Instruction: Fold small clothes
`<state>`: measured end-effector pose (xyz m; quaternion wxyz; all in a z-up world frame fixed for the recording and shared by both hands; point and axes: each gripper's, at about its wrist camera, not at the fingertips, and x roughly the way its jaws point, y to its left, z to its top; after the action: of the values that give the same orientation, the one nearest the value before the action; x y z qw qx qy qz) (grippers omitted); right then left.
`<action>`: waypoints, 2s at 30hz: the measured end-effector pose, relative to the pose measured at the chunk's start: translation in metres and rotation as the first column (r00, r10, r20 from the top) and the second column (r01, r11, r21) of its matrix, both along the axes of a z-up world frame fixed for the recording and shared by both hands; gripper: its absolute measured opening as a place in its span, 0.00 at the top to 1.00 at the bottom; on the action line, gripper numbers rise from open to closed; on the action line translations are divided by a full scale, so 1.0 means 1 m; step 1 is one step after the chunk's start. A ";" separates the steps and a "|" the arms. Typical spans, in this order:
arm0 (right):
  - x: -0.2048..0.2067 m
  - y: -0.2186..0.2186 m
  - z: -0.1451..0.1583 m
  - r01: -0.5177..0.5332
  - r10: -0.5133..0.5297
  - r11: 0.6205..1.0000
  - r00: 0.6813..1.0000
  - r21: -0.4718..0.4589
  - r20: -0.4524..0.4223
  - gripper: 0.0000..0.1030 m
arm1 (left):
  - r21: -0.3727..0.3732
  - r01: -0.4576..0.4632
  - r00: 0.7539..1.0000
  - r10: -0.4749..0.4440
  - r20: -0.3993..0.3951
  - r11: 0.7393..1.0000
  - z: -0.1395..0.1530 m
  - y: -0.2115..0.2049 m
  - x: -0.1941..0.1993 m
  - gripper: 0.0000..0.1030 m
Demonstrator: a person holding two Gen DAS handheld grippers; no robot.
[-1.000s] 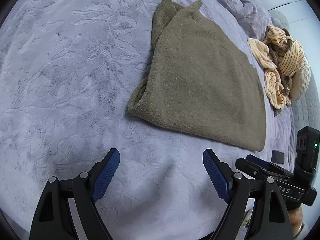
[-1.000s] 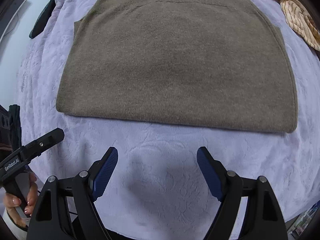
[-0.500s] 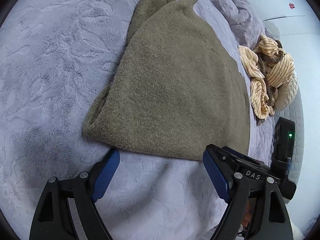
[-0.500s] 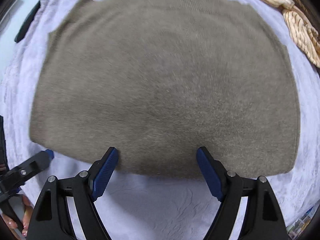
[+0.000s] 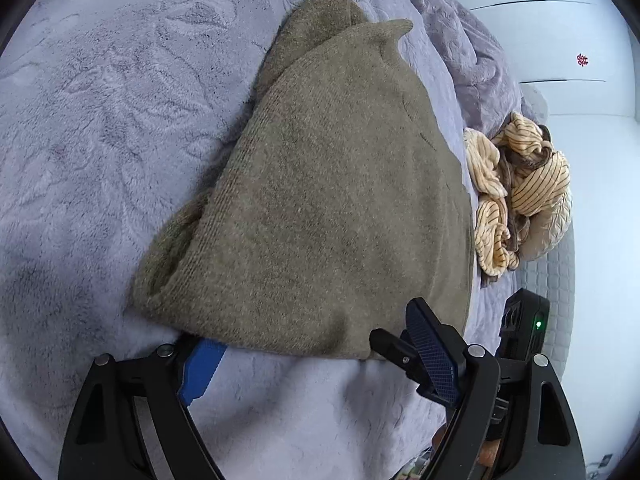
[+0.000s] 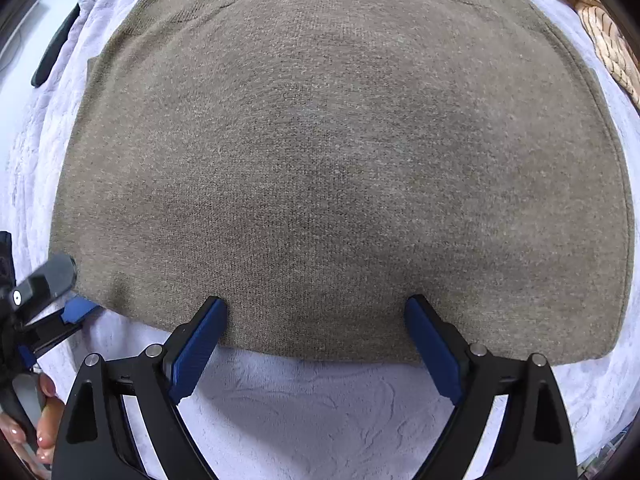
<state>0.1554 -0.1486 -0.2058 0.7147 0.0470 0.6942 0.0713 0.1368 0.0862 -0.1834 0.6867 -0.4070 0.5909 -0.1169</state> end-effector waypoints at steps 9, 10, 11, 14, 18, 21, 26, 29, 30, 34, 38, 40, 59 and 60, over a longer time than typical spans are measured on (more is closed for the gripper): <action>-0.010 -0.022 0.000 0.003 -0.004 0.999 1.000 0.044 0.020 0.10 | -0.033 0.031 0.992 -0.027 0.126 0.999 0.025 -0.030 0.024 0.17; -0.011 -0.026 0.001 0.005 -0.006 0.999 1.000 0.051 0.022 0.10 | -0.001 0.030 0.992 -0.030 0.120 1.000 0.024 -0.033 0.028 0.17; -0.015 -0.033 0.003 0.006 -0.007 0.998 1.000 0.056 0.023 0.10 | 0.023 0.016 0.995 -0.018 0.100 1.000 0.019 -0.033 0.031 0.17; -0.017 -0.040 0.005 -0.001 0.000 0.997 1.000 0.072 0.018 0.10 | 0.046 -0.043 0.998 0.041 0.038 0.998 0.003 -0.023 0.033 0.24; -0.018 -0.056 0.020 -0.013 0.014 0.997 1.000 0.078 -0.004 0.10 | 0.127 -0.050 0.998 0.046 0.034 0.991 0.002 -0.020 0.034 0.54; -0.013 -0.072 0.040 -0.006 0.005 0.997 1.000 0.076 0.010 0.10 | 0.235 -0.008 0.997 -0.009 0.071 0.972 0.009 -0.026 0.036 0.76; 0.018 -0.082 0.077 -0.034 0.033 0.992 0.999 0.120 0.011 0.10 | 0.471 0.096 0.966 -0.197 0.169 0.877 0.030 -0.053 0.032 0.82; 0.047 -0.066 0.096 -0.101 0.103 0.983 0.995 0.155 -0.003 0.10 | 0.591 0.132 0.930 -0.306 0.204 0.795 0.038 -0.072 0.025 0.82; 0.060 -0.055 0.101 -0.135 0.140 0.976 0.990 0.171 -0.018 0.10 | 0.621 0.140 0.918 -0.336 0.211 0.771 0.039 -0.076 0.023 0.82; 0.094 0.014 0.112 -0.244 0.263 0.948 0.963 0.202 -0.068 0.10 | 0.710 0.155 0.873 -0.431 0.227 0.687 0.042 -0.090 0.016 0.82; 0.127 0.092 0.102 -0.340 0.369 0.919 0.920 0.198 -0.131 0.10 | 0.767 0.156 0.834 -0.499 0.236 0.623 0.042 -0.098 0.010 0.82; 0.140 0.125 0.090 -0.374 0.404 0.909 0.899 0.182 -0.169 0.10 | 0.782 0.155 0.821 -0.519 0.238 0.604 0.041 -0.099 0.006 0.82; 0.182 0.168 0.043 -0.352 0.323 0.934 0.908 -0.067 -0.268 0.86 | 0.767 0.162 0.816 -0.522 0.249 0.621 0.039 -0.095 0.003 0.82; 0.183 0.155 0.050 -0.315 0.302 0.949 0.922 -0.014 -0.242 0.86 | 0.763 0.161 0.816 -0.519 0.254 0.626 0.041 -0.095 0.003 0.82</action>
<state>0.3384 0.0066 -0.1561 0.6074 -0.0734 0.7749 0.1587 0.1400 -0.0091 -0.1419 0.8698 0.0531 0.4797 -0.1022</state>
